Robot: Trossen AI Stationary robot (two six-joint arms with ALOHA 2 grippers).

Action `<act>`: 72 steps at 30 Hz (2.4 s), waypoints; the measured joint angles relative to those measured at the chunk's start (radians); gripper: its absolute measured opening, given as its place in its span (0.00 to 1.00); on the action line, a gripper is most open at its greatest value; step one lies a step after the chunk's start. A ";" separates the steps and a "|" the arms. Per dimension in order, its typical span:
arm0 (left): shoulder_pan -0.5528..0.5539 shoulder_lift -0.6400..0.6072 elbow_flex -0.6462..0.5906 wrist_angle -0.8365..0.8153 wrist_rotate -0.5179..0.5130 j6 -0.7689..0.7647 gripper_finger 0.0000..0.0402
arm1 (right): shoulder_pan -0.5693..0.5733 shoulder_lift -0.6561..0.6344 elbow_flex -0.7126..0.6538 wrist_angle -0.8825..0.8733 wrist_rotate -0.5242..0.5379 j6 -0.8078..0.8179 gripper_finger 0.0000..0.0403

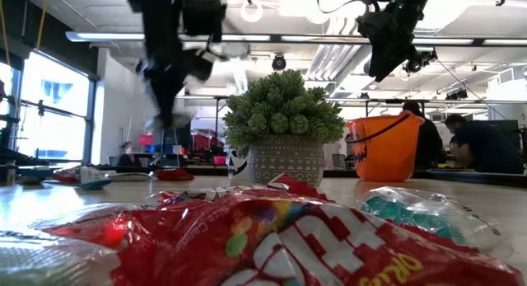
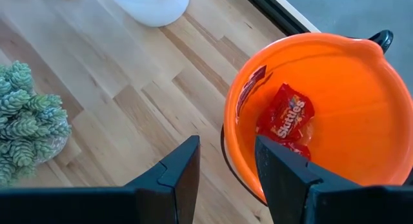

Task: Sort candy
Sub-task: Put the white chocolate into the white bucket

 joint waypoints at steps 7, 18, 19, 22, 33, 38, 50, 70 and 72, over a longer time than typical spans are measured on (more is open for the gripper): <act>0.028 0.000 0.255 0.115 -0.137 0.066 0.05 | 0.000 0.000 0.000 0.000 0.001 -0.014 0.36; 0.227 0.074 0.347 0.325 -0.096 0.109 0.05 | 0.000 0.000 0.000 -0.009 0.001 0.009 0.36; 0.248 0.094 0.346 0.327 -0.081 0.109 0.05 | 0.000 0.000 0.000 -0.010 0.001 0.011 0.36; 0.300 0.158 0.346 0.364 -0.040 0.109 0.05 | 0.000 0.000 0.000 -0.011 0.001 0.012 0.36; 0.329 0.272 0.346 0.415 0.064 0.102 0.15 | 0.000 0.000 0.000 -0.013 0.001 0.005 0.36; 0.313 0.272 0.346 0.467 0.066 0.159 0.22 | 0.000 0.000 0.000 -0.013 0.001 0.005 0.36; 0.309 0.261 0.346 0.456 0.194 0.109 0.29 | 0.000 0.000 0.000 -0.019 0.001 0.004 0.36; 0.158 0.144 0.299 -0.432 0.069 0.321 0.29 | 0.002 0.000 0.000 -0.085 0.000 0.014 0.36; 0.157 0.119 0.254 -0.432 0.062 0.299 0.29 | 0.002 0.000 0.000 -0.100 0.001 0.013 0.36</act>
